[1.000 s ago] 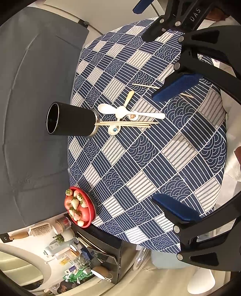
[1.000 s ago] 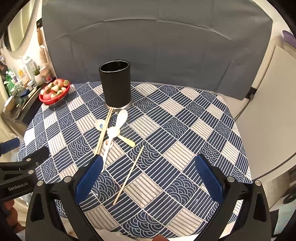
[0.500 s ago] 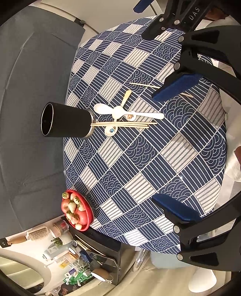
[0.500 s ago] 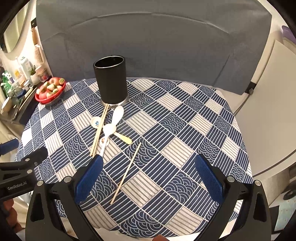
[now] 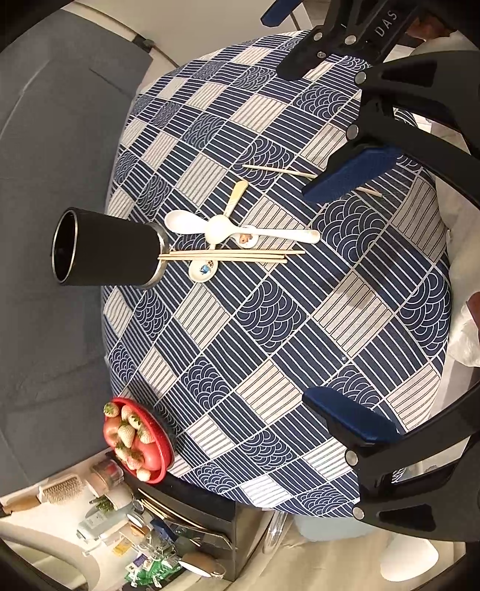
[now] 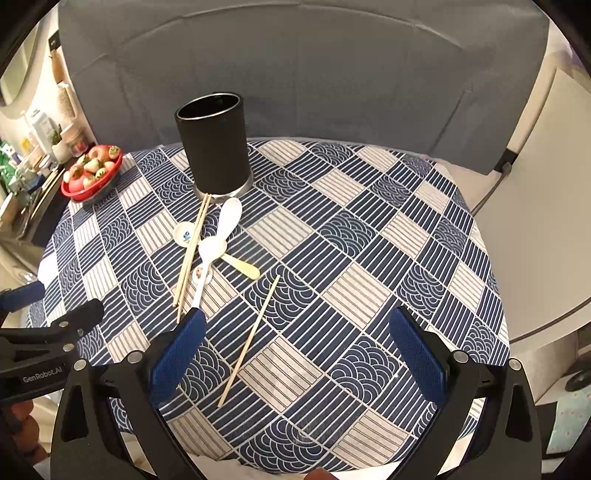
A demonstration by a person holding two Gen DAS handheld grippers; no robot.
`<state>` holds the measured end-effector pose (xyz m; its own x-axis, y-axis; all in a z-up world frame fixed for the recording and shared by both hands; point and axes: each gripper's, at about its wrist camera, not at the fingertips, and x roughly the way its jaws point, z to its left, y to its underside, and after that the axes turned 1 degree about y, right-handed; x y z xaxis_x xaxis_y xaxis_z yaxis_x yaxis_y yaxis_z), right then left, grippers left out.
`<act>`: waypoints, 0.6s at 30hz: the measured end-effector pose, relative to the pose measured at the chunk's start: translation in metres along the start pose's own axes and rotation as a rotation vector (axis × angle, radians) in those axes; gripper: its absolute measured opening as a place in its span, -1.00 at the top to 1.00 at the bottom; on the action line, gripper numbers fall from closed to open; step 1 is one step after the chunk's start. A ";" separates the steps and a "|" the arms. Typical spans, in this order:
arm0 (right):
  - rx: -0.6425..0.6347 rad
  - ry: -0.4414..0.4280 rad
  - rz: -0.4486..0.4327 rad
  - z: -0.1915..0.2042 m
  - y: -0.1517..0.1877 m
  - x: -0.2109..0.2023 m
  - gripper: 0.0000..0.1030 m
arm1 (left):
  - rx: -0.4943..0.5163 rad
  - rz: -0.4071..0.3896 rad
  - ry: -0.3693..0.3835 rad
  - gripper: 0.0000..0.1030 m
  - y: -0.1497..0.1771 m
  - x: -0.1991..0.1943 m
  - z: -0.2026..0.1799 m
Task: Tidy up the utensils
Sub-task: 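Lower left tool to the chopstick pair while right tool reaches the lone chopstick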
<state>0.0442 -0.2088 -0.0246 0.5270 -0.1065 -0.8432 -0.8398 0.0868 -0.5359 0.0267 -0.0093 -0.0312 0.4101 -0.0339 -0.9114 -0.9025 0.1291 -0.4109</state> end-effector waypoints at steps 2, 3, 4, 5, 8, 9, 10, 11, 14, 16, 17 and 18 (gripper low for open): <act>0.001 -0.005 0.009 -0.001 -0.001 0.003 -0.85 | 0.004 0.013 0.009 -0.89 -0.003 0.004 0.000; 0.004 -0.011 0.017 -0.002 -0.001 0.006 -0.85 | 0.004 0.018 0.013 -0.89 -0.004 0.006 0.000; 0.007 -0.019 0.025 -0.002 -0.001 0.008 -0.85 | 0.000 0.023 0.016 -0.89 -0.006 0.009 0.000; 0.012 -0.029 0.036 -0.003 -0.001 0.011 -0.85 | -0.004 0.028 0.022 -0.89 -0.007 0.010 0.001; 0.016 -0.019 0.051 -0.005 -0.002 0.017 -0.85 | -0.009 0.035 0.026 -0.89 -0.011 0.015 0.000; 0.017 -0.011 0.058 -0.005 -0.002 0.020 -0.85 | -0.009 0.037 0.027 -0.89 -0.013 0.018 0.000; 0.018 -0.013 0.064 -0.006 -0.001 0.022 -0.85 | -0.010 0.038 0.030 -0.89 -0.014 0.019 0.000; 0.019 -0.017 0.071 -0.006 -0.001 0.025 -0.85 | -0.013 0.041 0.033 -0.89 -0.016 0.022 0.000; 0.024 -0.030 0.096 -0.008 -0.001 0.036 -0.85 | -0.021 0.049 0.028 -0.89 -0.021 0.033 0.002; 0.017 -0.020 0.095 -0.007 -0.001 0.042 -0.85 | -0.010 0.043 0.003 -0.89 -0.023 0.041 0.001; 0.010 -0.011 0.091 -0.007 0.000 0.046 -0.85 | 0.004 0.040 -0.017 -0.89 -0.025 0.047 0.001; 0.003 -0.005 0.092 -0.006 0.000 0.049 -0.85 | 0.010 0.042 -0.028 -0.89 -0.026 0.053 0.001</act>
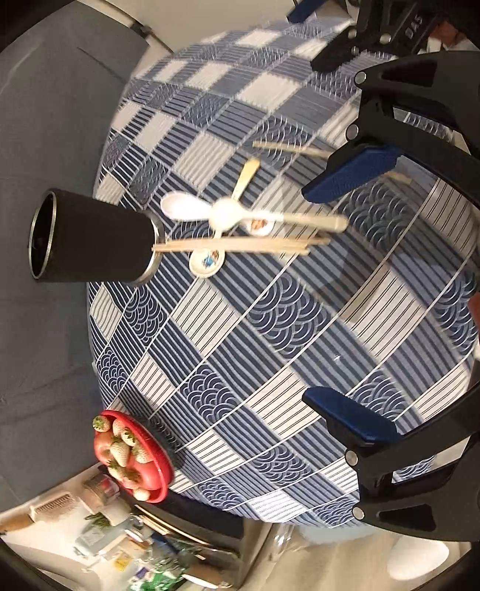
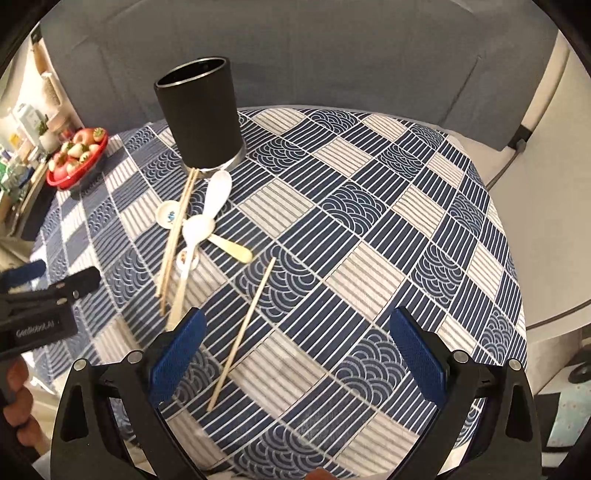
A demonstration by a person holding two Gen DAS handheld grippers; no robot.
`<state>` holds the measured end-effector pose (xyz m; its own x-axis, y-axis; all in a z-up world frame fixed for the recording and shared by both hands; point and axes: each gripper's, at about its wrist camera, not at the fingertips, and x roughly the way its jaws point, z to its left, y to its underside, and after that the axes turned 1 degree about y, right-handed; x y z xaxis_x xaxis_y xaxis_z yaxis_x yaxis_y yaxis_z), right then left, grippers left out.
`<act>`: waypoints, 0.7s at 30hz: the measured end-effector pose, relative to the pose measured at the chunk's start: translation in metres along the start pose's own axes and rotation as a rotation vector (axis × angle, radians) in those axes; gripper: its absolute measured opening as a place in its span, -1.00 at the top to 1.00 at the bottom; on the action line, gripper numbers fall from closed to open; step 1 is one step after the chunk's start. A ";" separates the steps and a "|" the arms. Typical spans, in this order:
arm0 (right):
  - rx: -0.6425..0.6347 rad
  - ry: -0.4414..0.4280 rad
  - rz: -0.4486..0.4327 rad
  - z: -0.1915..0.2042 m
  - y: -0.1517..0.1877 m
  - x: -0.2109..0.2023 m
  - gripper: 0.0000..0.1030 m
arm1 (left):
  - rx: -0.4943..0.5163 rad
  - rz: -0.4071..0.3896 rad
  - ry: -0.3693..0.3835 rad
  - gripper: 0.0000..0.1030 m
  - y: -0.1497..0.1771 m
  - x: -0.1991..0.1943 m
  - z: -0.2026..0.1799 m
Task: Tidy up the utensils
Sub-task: 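Lower left tool to the chopstick pair while right tool reaches the lone chopstick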
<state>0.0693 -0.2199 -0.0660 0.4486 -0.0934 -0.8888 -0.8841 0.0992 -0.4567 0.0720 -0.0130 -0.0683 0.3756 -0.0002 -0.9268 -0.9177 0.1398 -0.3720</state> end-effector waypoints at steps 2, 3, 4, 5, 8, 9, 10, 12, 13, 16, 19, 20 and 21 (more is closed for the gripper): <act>-0.008 0.010 0.008 0.000 0.000 0.008 -0.85 | 0.002 0.012 -0.007 -0.89 -0.003 0.012 0.002; -0.010 0.021 0.021 0.000 0.000 0.014 -0.85 | 0.006 0.016 -0.013 -0.89 -0.004 0.018 0.002; -0.009 0.028 0.030 0.000 0.000 0.018 -0.85 | 0.009 0.021 -0.015 -0.89 -0.005 0.022 0.002; -0.007 0.032 0.034 0.000 0.000 0.021 -0.85 | 0.013 0.027 -0.018 -0.89 -0.006 0.028 0.002; -0.004 0.041 0.048 0.000 0.001 0.028 -0.85 | 0.012 0.053 -0.004 -0.89 -0.007 0.043 0.004; -0.003 0.037 0.053 0.000 0.002 0.030 -0.85 | 0.015 0.052 -0.010 -0.89 -0.008 0.047 0.004; -0.003 0.033 0.059 0.001 0.002 0.032 -0.85 | 0.027 0.050 -0.020 -0.89 -0.008 0.053 0.004; -0.004 0.029 0.065 0.002 0.002 0.037 -0.85 | 0.048 0.056 -0.018 -0.89 -0.010 0.063 0.003; -0.008 0.030 0.064 0.003 0.002 0.038 -0.85 | 0.055 0.061 -0.022 -0.89 -0.011 0.068 0.002; -0.022 0.035 0.062 0.007 0.002 0.044 -0.85 | 0.046 0.081 -0.019 -0.89 -0.015 0.085 0.006; -0.019 0.017 0.078 0.010 0.002 0.050 -0.85 | 0.039 0.087 -0.018 -0.89 -0.021 0.097 0.010; -0.019 0.010 0.084 0.011 0.002 0.053 -0.85 | 0.042 0.087 -0.020 -0.89 -0.022 0.099 0.010; -0.020 0.005 0.086 0.012 0.002 0.055 -0.85 | 0.045 0.089 -0.020 -0.89 -0.023 0.102 0.010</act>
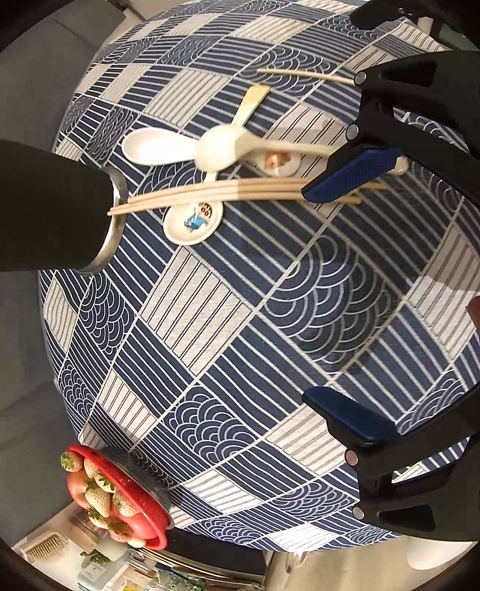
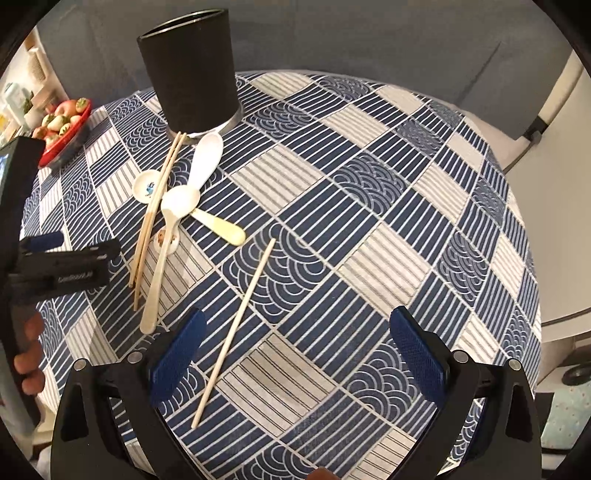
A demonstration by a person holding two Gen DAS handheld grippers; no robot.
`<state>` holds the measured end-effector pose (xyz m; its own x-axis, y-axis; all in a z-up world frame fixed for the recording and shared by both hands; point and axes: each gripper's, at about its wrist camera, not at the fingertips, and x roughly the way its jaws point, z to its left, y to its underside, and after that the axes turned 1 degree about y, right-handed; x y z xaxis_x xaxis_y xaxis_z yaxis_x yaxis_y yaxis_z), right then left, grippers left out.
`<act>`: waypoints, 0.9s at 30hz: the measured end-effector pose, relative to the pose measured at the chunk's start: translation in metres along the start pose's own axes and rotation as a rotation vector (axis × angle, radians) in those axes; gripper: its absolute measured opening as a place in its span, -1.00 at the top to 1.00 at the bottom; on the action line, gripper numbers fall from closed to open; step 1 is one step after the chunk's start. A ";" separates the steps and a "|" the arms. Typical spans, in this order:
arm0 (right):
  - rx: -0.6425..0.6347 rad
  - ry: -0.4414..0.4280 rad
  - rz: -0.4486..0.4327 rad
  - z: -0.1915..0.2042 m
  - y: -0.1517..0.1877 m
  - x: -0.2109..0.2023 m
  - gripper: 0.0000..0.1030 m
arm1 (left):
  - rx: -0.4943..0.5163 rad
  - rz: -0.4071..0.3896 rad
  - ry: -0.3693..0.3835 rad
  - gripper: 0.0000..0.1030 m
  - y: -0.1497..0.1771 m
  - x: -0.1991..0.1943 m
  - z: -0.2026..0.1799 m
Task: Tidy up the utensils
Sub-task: 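Lower left tool to the chopstick pair while right tool reaches the lone chopstick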
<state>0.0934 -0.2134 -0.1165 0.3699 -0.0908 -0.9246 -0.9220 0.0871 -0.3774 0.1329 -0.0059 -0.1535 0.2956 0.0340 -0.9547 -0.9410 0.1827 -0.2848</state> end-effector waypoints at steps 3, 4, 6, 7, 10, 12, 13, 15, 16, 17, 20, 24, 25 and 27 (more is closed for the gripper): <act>0.000 -0.006 0.012 0.002 0.000 0.010 -0.85 | 0.003 0.012 0.016 -0.89 -0.005 0.009 0.000; 0.002 -0.012 0.015 0.003 -0.001 0.012 -0.85 | 0.003 0.012 0.020 -0.89 -0.006 0.012 0.000; 0.006 -0.023 0.029 0.003 -0.002 0.020 -0.85 | -0.001 0.016 0.039 -0.89 -0.009 0.016 0.000; 0.009 -0.029 0.033 0.003 -0.002 0.024 -0.85 | -0.004 0.019 0.042 -0.89 -0.012 0.019 0.000; 0.011 -0.034 0.052 0.005 -0.003 0.034 -0.85 | -0.015 0.025 0.046 -0.89 -0.017 0.023 0.000; 0.012 -0.028 0.064 0.005 -0.004 0.039 -0.85 | -0.027 0.031 0.061 -0.89 -0.022 0.026 0.002; 0.013 -0.027 0.068 0.005 -0.004 0.040 -0.85 | -0.029 0.032 0.065 -0.89 -0.024 0.027 0.003; 0.014 -0.029 0.074 0.005 -0.004 0.042 -0.85 | -0.033 0.034 0.069 -0.89 -0.028 0.028 0.004; 0.014 -0.029 0.076 0.005 -0.004 0.042 -0.85 | -0.034 0.033 0.077 -0.89 -0.032 0.028 0.005; 0.014 -0.027 0.077 0.005 -0.004 0.043 -0.85 | -0.036 0.032 0.081 -0.89 -0.033 0.028 0.005; 0.017 -0.028 0.079 0.005 -0.005 0.045 -0.85 | -0.051 0.033 0.099 -0.89 -0.039 0.025 0.007; 0.020 -0.023 0.088 0.005 -0.004 0.048 -0.85 | -0.040 0.037 0.081 -0.89 -0.045 0.027 0.003; 0.021 -0.019 0.090 0.005 -0.004 0.050 -0.85 | -0.039 0.039 0.072 -0.90 -0.047 0.029 0.002; 0.022 -0.006 0.096 0.005 -0.003 0.053 -0.85 | -0.059 0.053 0.111 -0.90 -0.050 0.034 0.004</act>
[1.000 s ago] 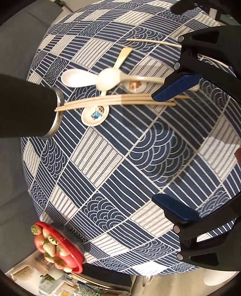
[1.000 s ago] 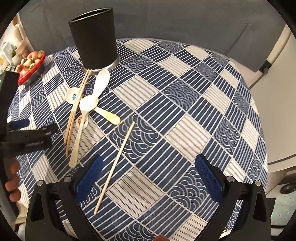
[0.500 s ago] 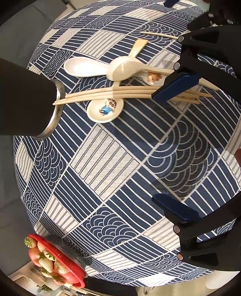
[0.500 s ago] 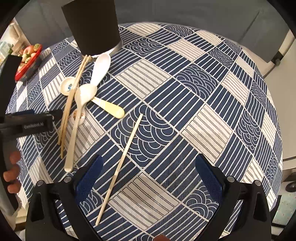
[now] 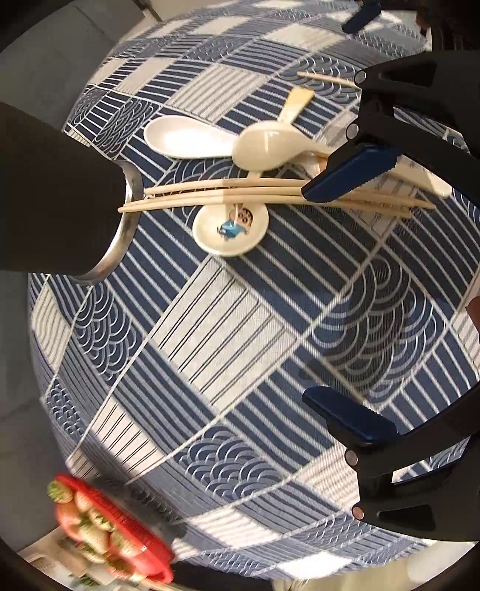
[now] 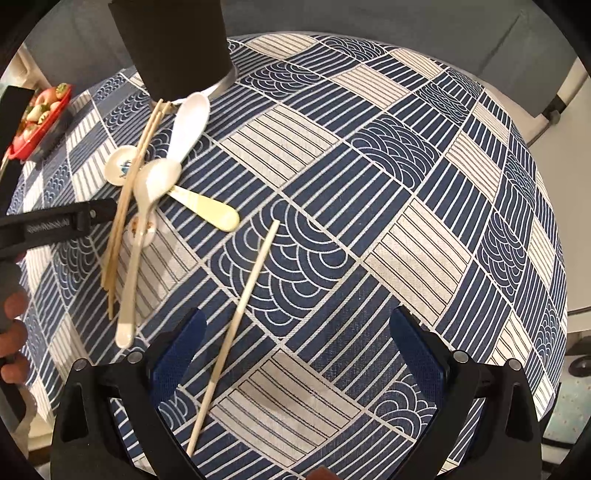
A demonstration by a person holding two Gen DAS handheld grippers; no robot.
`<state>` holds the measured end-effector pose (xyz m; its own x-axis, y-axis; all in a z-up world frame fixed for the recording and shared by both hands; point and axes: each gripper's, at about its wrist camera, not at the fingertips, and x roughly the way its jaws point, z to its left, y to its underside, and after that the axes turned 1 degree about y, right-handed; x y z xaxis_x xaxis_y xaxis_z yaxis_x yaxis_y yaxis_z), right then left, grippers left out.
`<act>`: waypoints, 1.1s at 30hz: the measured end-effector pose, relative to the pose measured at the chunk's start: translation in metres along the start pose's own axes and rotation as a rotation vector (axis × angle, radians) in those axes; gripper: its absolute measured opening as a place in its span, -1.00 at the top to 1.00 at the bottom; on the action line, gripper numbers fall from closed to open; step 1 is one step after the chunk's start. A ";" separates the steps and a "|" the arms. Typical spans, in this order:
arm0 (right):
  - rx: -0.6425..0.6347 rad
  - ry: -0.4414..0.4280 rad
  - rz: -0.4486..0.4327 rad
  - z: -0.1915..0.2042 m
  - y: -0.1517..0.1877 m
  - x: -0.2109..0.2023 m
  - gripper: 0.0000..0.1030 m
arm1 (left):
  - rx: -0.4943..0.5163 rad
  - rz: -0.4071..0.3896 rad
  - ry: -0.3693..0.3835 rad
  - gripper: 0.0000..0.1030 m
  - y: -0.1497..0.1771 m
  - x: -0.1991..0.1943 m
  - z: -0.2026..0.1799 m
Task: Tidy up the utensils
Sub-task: 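Lower left tool to the chopstick pair while right tool reaches the lone chopstick, then close both tools on one chopstick each and lift them upright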
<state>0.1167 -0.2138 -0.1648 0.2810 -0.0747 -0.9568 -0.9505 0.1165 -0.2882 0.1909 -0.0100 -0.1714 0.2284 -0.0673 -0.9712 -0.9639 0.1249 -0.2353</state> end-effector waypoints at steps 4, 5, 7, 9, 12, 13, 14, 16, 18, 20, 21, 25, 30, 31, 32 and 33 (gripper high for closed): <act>0.013 0.013 0.041 -0.003 0.005 0.012 -0.85 | -0.004 0.019 -0.007 -0.89 -0.008 0.012 -0.004; 0.018 0.014 0.048 -0.004 0.007 0.014 -0.85 | -0.007 0.011 0.003 -0.89 -0.011 0.013 -0.004; 0.041 -0.005 0.062 -0.009 0.010 0.018 -0.85 | -0.019 0.012 0.022 -0.89 -0.014 0.012 -0.003; 0.062 -0.024 0.074 -0.013 0.011 0.021 -0.86 | -0.010 0.015 -0.006 -0.89 -0.017 0.015 -0.002; 0.061 -0.023 0.063 -0.013 0.010 0.022 -0.88 | 0.017 0.001 -0.032 -0.92 -0.023 0.021 -0.004; 0.064 -0.024 0.062 -0.013 0.010 0.022 -0.88 | 0.022 -0.003 -0.032 -0.92 -0.025 0.022 -0.005; 0.066 -0.022 0.061 -0.013 0.010 0.023 -0.88 | 0.034 -0.013 -0.030 -0.92 -0.027 0.024 -0.005; 0.069 -0.020 0.052 -0.013 0.011 0.023 -0.88 | 0.043 -0.012 -0.023 -0.93 -0.032 0.026 -0.006; 0.072 -0.018 0.043 -0.013 0.012 0.023 -0.88 | 0.056 -0.034 -0.019 -0.93 -0.037 0.027 -0.007; 0.067 -0.018 0.055 -0.013 0.011 0.023 -0.88 | 0.098 -0.039 -0.006 -0.92 -0.041 0.029 -0.007; 0.063 -0.018 0.067 -0.011 0.013 0.022 -0.88 | 0.111 -0.028 0.000 -0.92 -0.043 0.031 -0.006; 0.061 -0.017 0.083 -0.010 0.010 0.021 -0.78 | 0.099 -0.063 -0.008 -0.83 -0.032 0.035 -0.008; -0.027 -0.040 0.045 -0.002 0.009 0.005 0.90 | 0.229 -0.110 -0.010 0.91 -0.020 0.024 -0.019; -0.033 -0.042 0.039 -0.003 0.009 0.004 0.91 | 0.241 -0.112 -0.010 0.91 -0.019 0.025 -0.019; -0.037 -0.053 0.036 -0.005 0.010 0.004 0.91 | 0.236 -0.106 0.012 0.92 -0.016 0.025 -0.017; -0.034 -0.072 0.041 -0.007 0.010 0.005 0.91 | 0.219 -0.097 0.044 0.92 -0.015 0.022 -0.010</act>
<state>0.1075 -0.2201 -0.1726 0.2498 0.0006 -0.9683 -0.9649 0.0841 -0.2489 0.2093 -0.0230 -0.1890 0.3080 -0.1323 -0.9421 -0.8838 0.3268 -0.3348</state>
